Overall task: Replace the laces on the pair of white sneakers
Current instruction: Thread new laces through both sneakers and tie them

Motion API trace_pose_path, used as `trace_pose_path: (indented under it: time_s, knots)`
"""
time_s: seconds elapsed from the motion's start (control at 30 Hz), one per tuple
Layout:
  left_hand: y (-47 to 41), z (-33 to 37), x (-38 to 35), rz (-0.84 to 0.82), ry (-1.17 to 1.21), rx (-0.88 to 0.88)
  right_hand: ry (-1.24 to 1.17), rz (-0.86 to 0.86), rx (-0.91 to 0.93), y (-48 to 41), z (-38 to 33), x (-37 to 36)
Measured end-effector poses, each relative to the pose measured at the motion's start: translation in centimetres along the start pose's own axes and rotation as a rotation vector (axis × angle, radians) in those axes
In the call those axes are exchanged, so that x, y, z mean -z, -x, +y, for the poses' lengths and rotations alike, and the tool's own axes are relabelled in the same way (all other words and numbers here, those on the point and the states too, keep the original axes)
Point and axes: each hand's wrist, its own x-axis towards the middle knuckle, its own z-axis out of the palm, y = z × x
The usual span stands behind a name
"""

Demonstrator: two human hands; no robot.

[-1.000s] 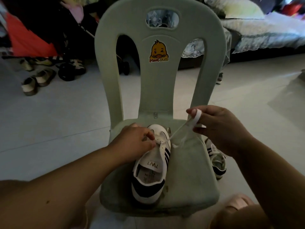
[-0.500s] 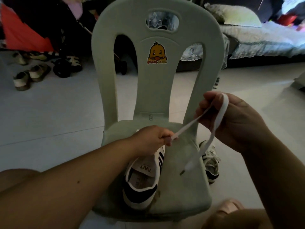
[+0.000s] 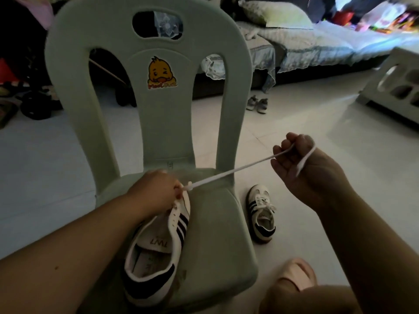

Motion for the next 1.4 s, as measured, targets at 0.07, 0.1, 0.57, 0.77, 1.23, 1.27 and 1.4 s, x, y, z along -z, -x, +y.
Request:
trace_pose_path:
  time_s: [0.07, 0.1, 0.57, 0.77, 1.23, 1.27, 1.4]
  knots:
    - [0.0, -0.6, -0.2, -0.005, -0.040, 0.026, -0.017, -0.005, 0.022, -0.1, -0.2, 0.6]
    - [0.0, -0.9, -0.2, -0.010, -0.029, 0.042, -0.020, -0.002, 0.030, -0.2, -0.3, 0.8]
    - [-0.2, -2.1, -0.9, -0.007, 0.064, 0.075, -0.188, 0.055, 0.088, -0.5, -2.4, 1.6]
    - [0.9, -2.4, -0.1, 0.024, 0.265, 0.039, 0.415, -0.057, -0.048, -0.8, 0.4, -1.1]
    - [6.1, -2.7, 1.6, -0.050, 0.226, 0.181, 1.363, -0.344, -0.096, 1.1, 14.4, -10.4]
    - [6.0, -3.0, 1.6, -0.042, 0.235, 0.194, 1.437, -0.359, -0.073, 1.1, 14.8, -10.6]
    - [6.0, -3.7, 1.8, -0.061, 0.394, 0.216, 1.615, -0.374, -0.005, 1.2, 15.9, -11.2]
